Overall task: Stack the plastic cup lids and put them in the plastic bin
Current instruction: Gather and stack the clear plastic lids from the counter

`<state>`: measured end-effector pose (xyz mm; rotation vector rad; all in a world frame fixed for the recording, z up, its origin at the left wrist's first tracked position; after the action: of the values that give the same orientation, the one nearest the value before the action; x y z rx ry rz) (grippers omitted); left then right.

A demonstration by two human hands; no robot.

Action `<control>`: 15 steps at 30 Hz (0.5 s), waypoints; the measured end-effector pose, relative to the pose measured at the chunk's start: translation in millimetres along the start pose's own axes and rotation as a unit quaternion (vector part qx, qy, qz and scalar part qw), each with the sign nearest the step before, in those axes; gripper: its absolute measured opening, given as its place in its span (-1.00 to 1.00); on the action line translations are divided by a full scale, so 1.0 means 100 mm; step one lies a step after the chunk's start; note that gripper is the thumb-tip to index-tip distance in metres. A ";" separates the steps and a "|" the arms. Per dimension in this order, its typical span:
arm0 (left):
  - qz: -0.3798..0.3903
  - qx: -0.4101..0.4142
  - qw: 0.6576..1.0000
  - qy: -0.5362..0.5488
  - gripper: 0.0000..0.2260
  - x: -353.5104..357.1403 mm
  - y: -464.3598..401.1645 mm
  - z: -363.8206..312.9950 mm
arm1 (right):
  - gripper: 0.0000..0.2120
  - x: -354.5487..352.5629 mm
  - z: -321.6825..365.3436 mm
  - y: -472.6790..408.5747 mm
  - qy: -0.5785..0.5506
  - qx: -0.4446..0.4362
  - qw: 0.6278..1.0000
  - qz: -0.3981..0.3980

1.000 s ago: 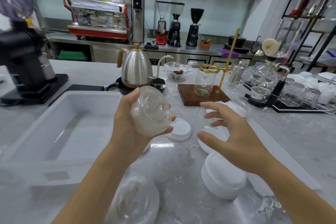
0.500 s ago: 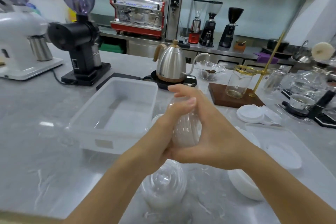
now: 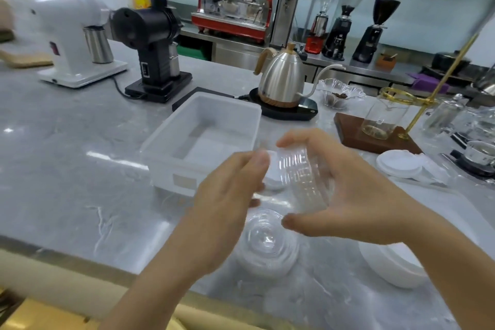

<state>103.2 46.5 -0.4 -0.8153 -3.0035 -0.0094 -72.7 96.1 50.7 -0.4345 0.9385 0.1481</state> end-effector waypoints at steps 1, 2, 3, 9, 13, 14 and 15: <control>-0.059 0.042 0.997 -0.026 -0.67 -0.06 0.01 0.05 | -0.24 0.03 0.01 0.02 0.013 0.008 0.999 0.031; -0.110 0.071 0.991 -0.034 -0.72 -0.14 0.10 0.14 | -0.24 0.08 0.00 0.04 0.031 0.019 0.997 0.062; -0.141 0.075 0.987 -0.024 -0.75 -0.20 0.16 0.21 | -0.24 0.14 -0.01 0.05 0.053 0.024 0.994 0.090; -0.128 0.000 0.982 -0.135 -0.84 -0.27 0.31 0.68 | -0.25 0.43 0.00 0.02 0.138 0.022 0.973 0.184; -0.066 -0.003 0.969 -0.237 -0.59 -0.27 0.37 0.81 | -0.24 0.51 -0.02 -0.04 0.164 0.015 0.960 0.225; -0.060 -0.008 0.966 -0.252 -0.54 -0.28 0.37 0.82 | -0.23 0.52 -0.02 -0.06 0.167 0.015 0.958 0.232; -0.058 -0.011 0.965 -0.257 -0.48 -0.29 0.37 0.84 | -0.23 0.54 -0.03 -0.08 0.171 0.016 0.956 0.238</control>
<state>144.5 64.8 -85.1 -0.7369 -3.5383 0.1958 -40.7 84.6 7.9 -0.1971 1.3768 0.5081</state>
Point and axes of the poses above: each hand's wrist, its own y-axis away from the middle knuckle, its own x-axis out of the palm, z = x × y, the point moved 2 cm from there along -y, towards the middle knuckle, and after that the axes turned 12 degrees about -x, right-handed, at the moved point
